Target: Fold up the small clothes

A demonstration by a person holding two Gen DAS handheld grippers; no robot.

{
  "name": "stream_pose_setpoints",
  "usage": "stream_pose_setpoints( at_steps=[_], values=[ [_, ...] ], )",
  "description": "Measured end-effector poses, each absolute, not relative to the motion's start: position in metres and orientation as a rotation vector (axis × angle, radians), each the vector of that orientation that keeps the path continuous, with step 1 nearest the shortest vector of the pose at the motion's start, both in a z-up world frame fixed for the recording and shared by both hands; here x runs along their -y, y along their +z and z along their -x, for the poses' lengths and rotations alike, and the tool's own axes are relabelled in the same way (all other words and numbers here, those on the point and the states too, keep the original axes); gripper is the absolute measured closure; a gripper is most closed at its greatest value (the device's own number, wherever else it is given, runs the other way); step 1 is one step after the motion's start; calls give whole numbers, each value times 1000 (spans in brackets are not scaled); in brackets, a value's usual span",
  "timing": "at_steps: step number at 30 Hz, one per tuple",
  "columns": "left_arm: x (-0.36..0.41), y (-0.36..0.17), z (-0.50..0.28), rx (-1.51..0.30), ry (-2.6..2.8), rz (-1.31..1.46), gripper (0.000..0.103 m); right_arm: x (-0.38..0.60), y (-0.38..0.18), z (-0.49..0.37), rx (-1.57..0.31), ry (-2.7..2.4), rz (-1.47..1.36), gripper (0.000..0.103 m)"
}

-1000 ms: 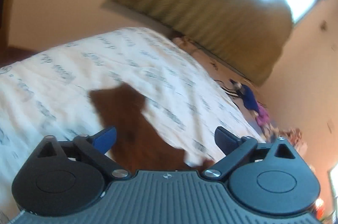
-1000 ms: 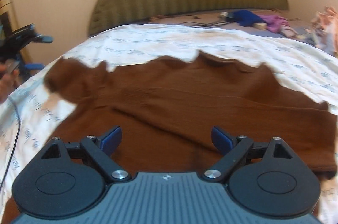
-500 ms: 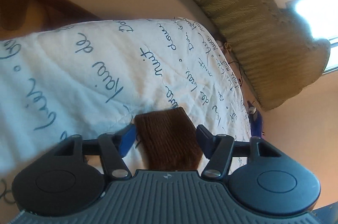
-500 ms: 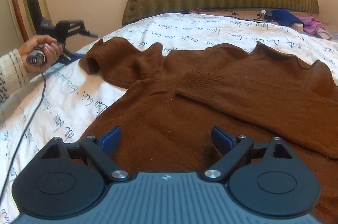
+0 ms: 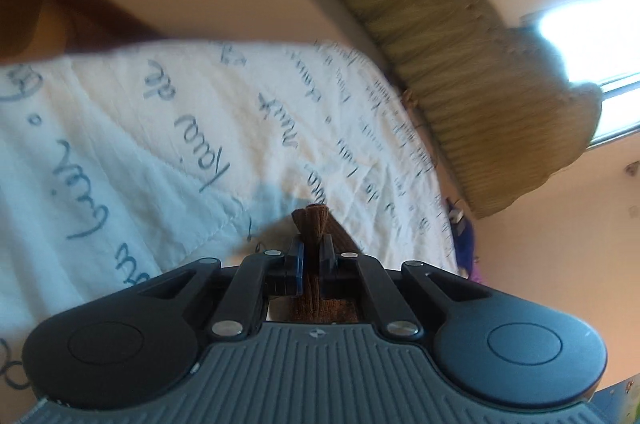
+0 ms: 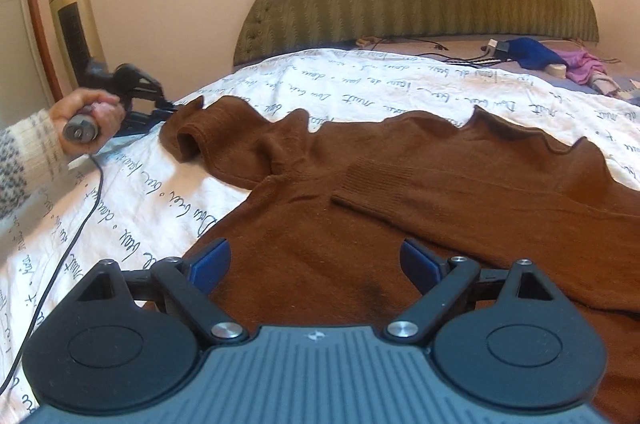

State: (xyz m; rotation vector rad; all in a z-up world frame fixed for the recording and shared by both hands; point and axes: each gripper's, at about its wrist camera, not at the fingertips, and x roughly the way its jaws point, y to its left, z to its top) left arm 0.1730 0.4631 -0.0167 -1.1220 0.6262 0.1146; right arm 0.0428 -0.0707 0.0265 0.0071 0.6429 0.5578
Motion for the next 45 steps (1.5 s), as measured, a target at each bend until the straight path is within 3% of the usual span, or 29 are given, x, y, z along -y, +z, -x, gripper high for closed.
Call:
stream_pose_setpoints(
  at_steps=[7,14,18,23,29,30,32,33,34,36,38,41,45],
  values=[
    [-413,77,-129,-460,60,817,97,81,34,-39,-639,546,-25,10],
    [-278,146,-115,-404,-82,537,97,98,40,-39,-627,513,-36,10],
    [-179,125,-127,-447,-140,370,97,120,41,-43,-635,466,-61,10],
    [-81,61,-146,-530,-201,250,97,149,36,-50,-660,400,-80,10],
    [-20,-13,-167,-676,-248,132,95,176,28,-74,-705,373,-139,10],
    [-19,-22,-167,-698,-251,139,87,180,25,-82,-725,385,-182,10],
    [-27,-22,-158,-676,-254,158,81,188,20,-100,-757,412,-286,10],
    [-36,-18,-154,-687,-269,199,69,190,16,-109,-776,426,-342,10],
    [-46,-10,-149,-695,-276,251,43,192,11,-118,-803,447,-398,10],
    [-73,15,-130,-630,-298,320,21,193,4,-136,-842,460,-480,10],
    [-102,43,-107,-539,-310,327,18,193,-3,-151,-866,495,-566,11],
    [-151,77,-85,-439,-246,365,5,191,-14,-172,-908,550,-734,11],
    [-219,79,-106,-545,-117,458,5,176,-22,-188,-920,546,-761,11]
  ],
)
